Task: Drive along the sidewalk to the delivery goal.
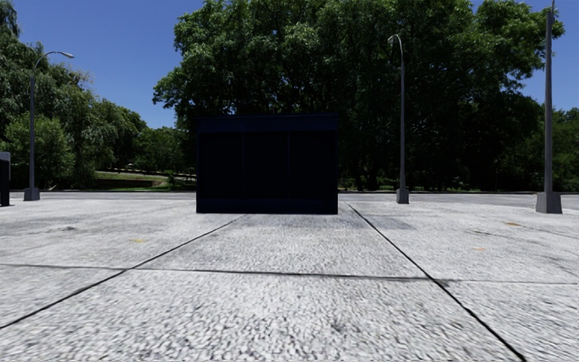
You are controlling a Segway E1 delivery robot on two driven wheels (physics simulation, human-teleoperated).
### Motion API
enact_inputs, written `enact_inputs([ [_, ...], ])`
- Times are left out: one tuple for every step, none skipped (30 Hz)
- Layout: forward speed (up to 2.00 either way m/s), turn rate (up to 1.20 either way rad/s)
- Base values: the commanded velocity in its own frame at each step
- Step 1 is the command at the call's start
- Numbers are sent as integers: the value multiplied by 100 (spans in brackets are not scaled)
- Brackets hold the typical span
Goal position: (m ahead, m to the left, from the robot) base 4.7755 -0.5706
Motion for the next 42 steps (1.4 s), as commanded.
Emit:
enact_inputs([
  [200,0],
  [200,0],
  [200,0],
  [200,0],
  [200,0],
  [200,0],
  [200,-14],
  [200,-19],
  [200,-19],
  [200,-21],
  [200,-22],
  [200,-22],
  [200,-22],
  [200,-22],
  [200,-22],
  [200,-22],
  [200,-22],
  [200,-22],
  [200,-22],
  [200,-23],
  [200,-23],
  [200,-24],
  [200,-24],
  [200,-24],
  [200,-24],
  [200,-24],
  [200,-24],
  [200,-24],
  [200,-24],
  [200,-24],
  [200,-24],
  [200,-24],
  [200,-24],
  [200,-24],
  [200,-24],
  [200,-24],
  [200,-24],
  [200,-24],
  [200,-24],
  [190,-24],
  [169,-24],
  [153,-19],
])
